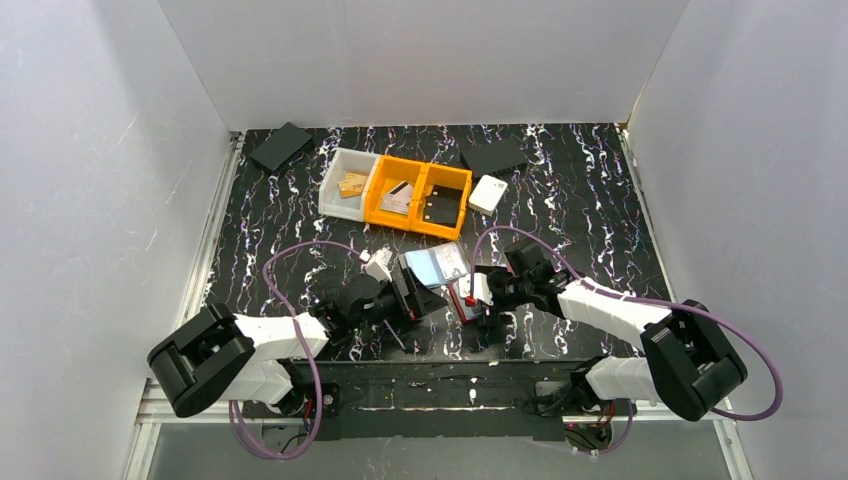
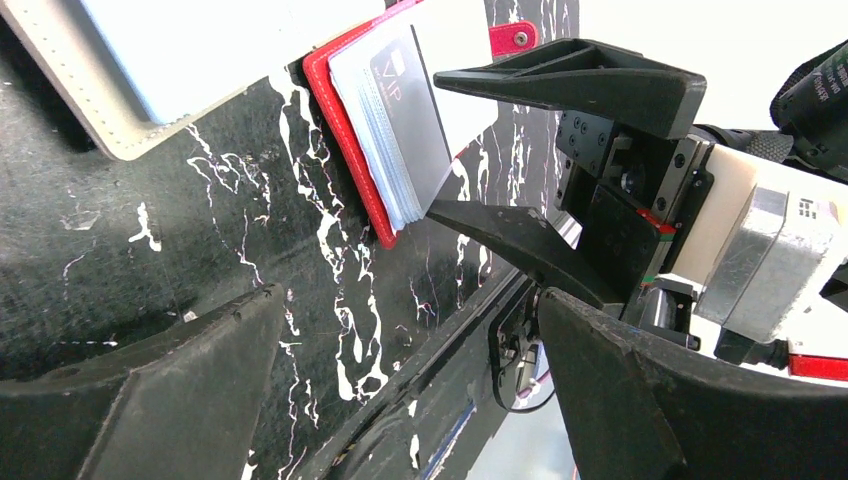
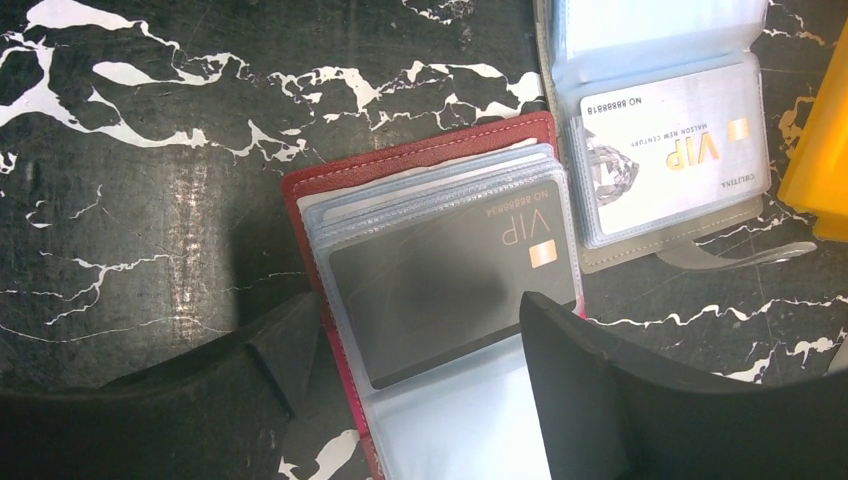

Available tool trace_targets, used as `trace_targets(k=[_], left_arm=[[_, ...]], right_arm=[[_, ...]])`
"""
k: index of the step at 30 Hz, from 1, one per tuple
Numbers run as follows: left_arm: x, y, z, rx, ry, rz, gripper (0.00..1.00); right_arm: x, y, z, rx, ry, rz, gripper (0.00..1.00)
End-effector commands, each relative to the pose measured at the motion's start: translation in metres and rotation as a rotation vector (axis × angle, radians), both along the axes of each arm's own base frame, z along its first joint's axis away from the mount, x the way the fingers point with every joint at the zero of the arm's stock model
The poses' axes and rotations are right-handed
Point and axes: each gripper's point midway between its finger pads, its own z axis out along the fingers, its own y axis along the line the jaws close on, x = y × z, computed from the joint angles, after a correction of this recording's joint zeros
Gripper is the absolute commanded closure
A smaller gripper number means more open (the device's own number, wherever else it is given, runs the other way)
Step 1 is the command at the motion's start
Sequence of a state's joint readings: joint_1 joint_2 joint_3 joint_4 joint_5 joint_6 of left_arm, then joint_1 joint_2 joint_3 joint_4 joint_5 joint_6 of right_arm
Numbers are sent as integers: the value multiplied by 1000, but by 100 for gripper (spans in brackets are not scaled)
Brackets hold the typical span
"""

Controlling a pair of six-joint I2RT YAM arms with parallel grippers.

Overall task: Take the credit cards out of the card holder
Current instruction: Pick up the card holder from the center of the board.

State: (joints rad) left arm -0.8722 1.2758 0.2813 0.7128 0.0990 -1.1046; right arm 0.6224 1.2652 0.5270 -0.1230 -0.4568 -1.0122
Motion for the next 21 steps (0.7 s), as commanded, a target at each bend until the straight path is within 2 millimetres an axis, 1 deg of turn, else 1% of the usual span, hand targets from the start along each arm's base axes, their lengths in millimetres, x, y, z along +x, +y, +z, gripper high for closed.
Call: trace_targets(k=[1,9,14,18,21], left_arm=[[7,-12,17,-47,-22,-16,2],[11,-28,18,-67,-5,-47,2],[13,-36,19,-82,1,-63,2],[14,-41,18,-93,17,-70,2],[14,-44,17,-103,25,-75,2]], right_arm=[[10,6,13,33,-43,-15,20],[11,5,23,67,-47,-23,21],[13,5,25,73,-45,-32,21],[5,7,21,83,-7,-6,17],[8,8,22,85,-8,-23,19]])
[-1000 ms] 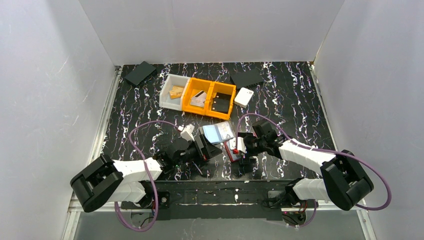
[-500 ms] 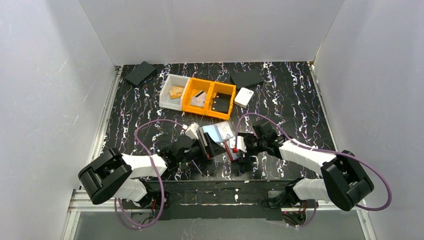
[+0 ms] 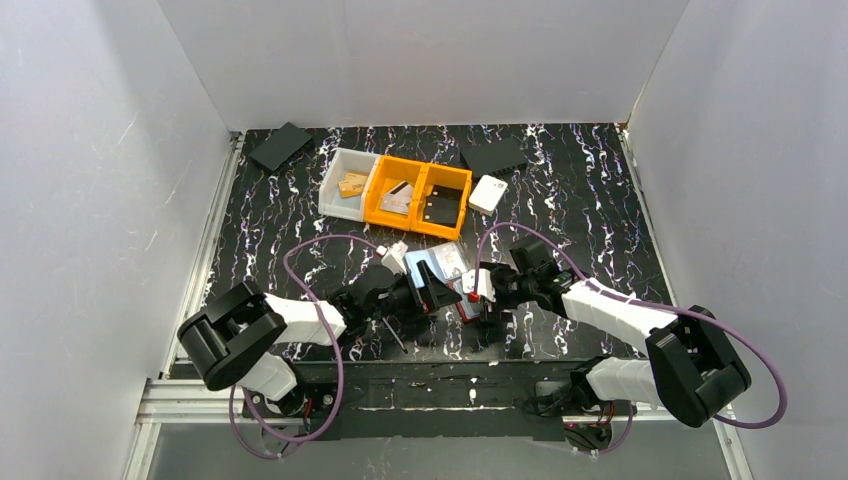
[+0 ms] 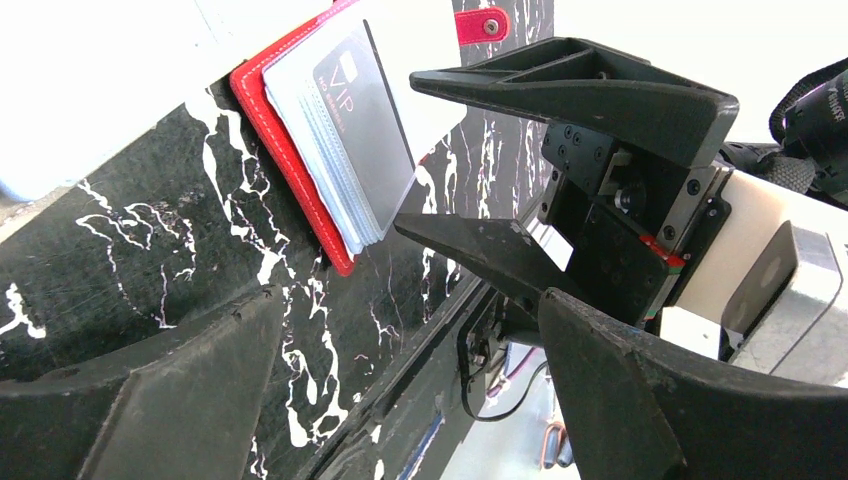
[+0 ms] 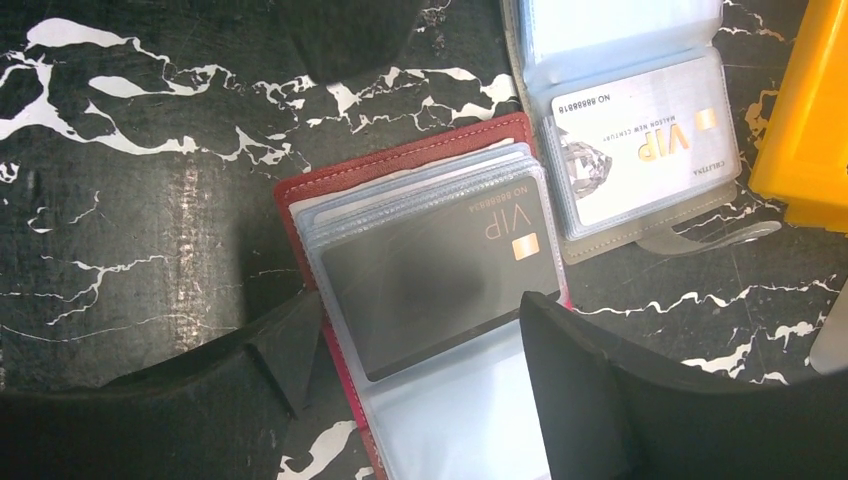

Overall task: Take the credit cards out of the card holder
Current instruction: Pick up the card holder from the center of the board.

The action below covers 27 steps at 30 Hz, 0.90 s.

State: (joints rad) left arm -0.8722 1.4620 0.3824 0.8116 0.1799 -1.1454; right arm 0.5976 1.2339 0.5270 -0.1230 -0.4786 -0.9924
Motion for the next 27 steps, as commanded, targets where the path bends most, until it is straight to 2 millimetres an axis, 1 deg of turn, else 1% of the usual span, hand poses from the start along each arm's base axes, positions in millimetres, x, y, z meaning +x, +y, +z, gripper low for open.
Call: trace_targets(k=[1,9,15,21,27], left_arm=[[6,-12,17,-59,-21,-16,2],[6,-20,19,-97,-11,-32,2],[7,-23,19,-107,-8,-34,2],[7,-26,19,-123,-1,-38,2],[12,-38,25,-153,-1,-56,2]], right_arm=[[6,9,13,50,-10,-6,20],[12,8,20,58,-27,-37,30],[9,9,19,65,-16,-24,29],[14,6,23,65,-31,-49,35],[17,4,25,68,-36,-63,37]])
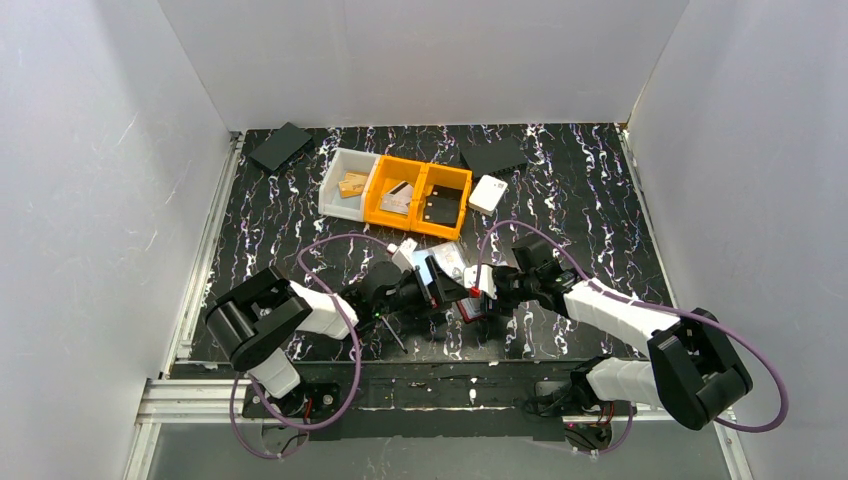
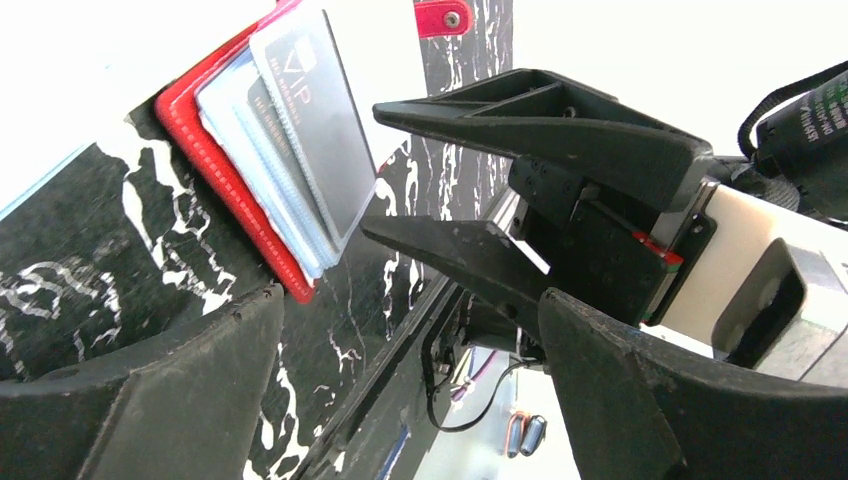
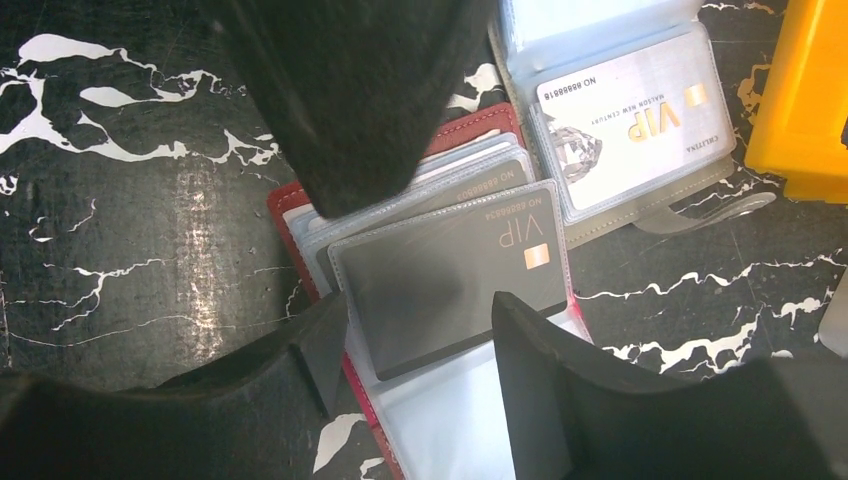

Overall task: Take the credit cards out of the card holder
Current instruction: Pick up the card holder from the center of the board.

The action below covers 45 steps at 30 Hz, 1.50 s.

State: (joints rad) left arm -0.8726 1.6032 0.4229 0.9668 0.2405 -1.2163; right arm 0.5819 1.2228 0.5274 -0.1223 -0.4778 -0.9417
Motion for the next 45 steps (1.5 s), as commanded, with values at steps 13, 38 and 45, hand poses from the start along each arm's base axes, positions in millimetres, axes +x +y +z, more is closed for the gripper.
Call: trace_targets(k=[13,38,45], left_arm=[[25,-25,15,-61,-13,30,2],[30,-20,10,-52,-3,78,2],[30,-23,11,-64,-1,70,2]], right_arm=[[17,6,28,64,-73,-29,40],[4,2,4,20,-4,28,17],[11,1,3,13,-17,-8,18]])
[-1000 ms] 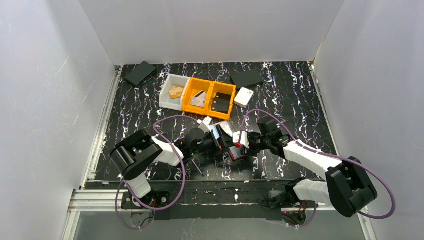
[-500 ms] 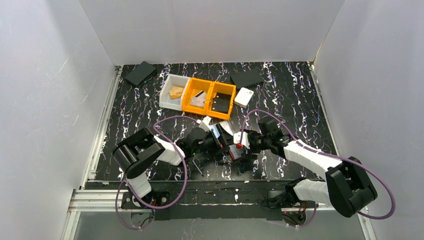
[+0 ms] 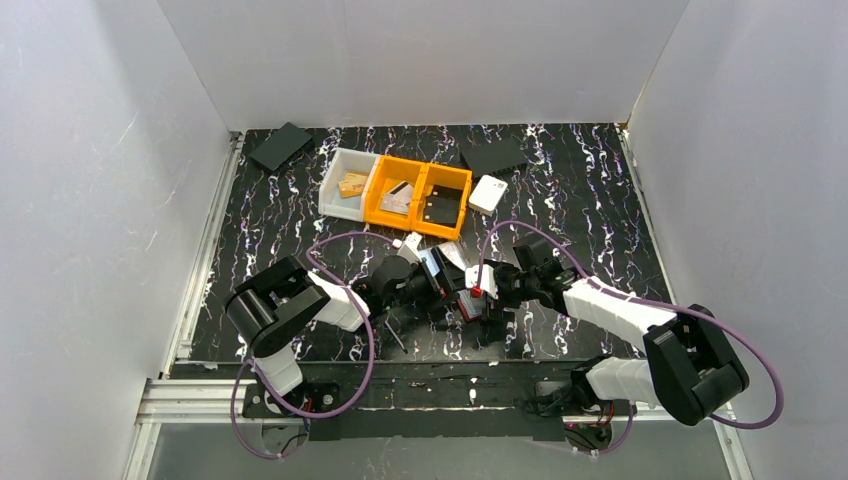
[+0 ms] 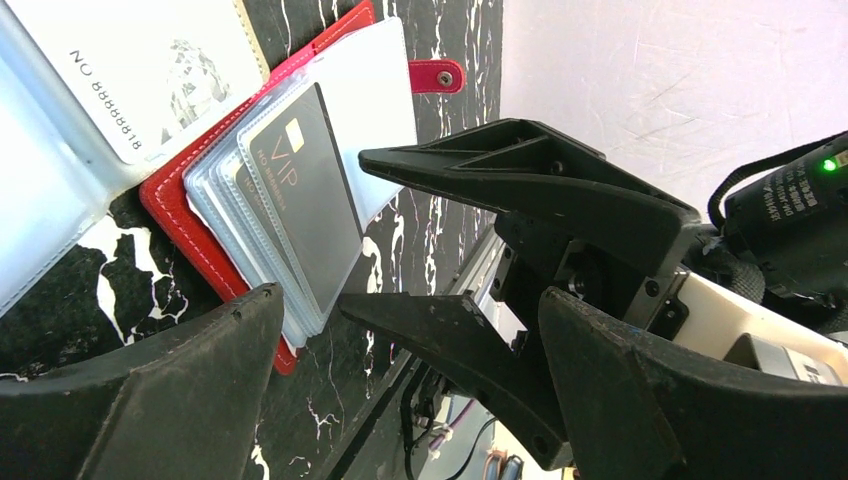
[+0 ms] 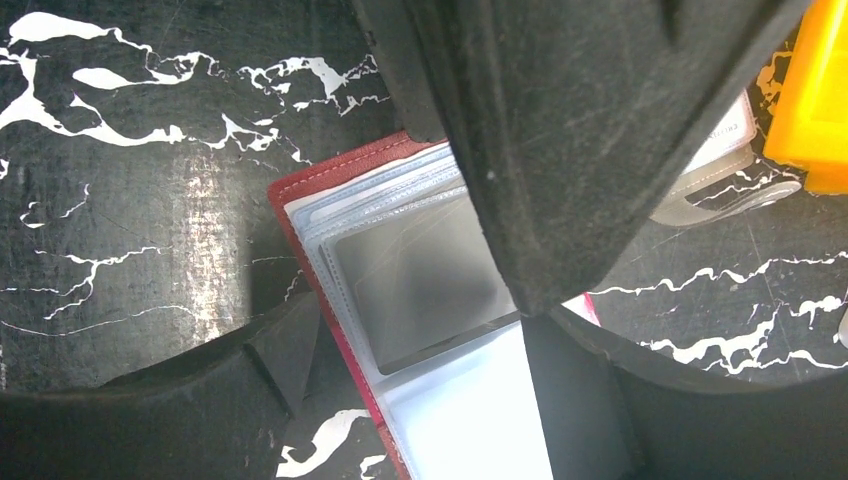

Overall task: Take the credit cards out of the card holder
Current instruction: Pick up the card holder from the center of the board.

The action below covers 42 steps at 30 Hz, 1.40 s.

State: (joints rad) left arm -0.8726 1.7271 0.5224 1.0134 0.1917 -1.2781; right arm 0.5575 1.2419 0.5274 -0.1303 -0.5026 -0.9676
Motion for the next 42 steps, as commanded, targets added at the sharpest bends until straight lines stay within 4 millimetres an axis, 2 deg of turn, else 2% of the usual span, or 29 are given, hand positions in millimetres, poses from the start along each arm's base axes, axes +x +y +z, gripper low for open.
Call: trace_targets(k=[1,17,34,36,39,42], left_arm=[[3,-3,11,-31,-25,4,3],[8,-12,7,-48,13,8,3],[12,-17,16,-66,-9,-1,4],[13,-19,18,-70,-12,-1,3],[13,-19,19,-72,-13,-2,4],[13,-19,19,-72,-14,0,4]], right_arm=[[12,4,8,14,-34,-22,18],[20,4,19,28,-72,-54,35],[26,2,28,53,-79,-90,40],[23,3,28,56,-68,-80,39],[14,4,22,54,-35,-39,30],[10,3,17,43,-18,-22,25]])
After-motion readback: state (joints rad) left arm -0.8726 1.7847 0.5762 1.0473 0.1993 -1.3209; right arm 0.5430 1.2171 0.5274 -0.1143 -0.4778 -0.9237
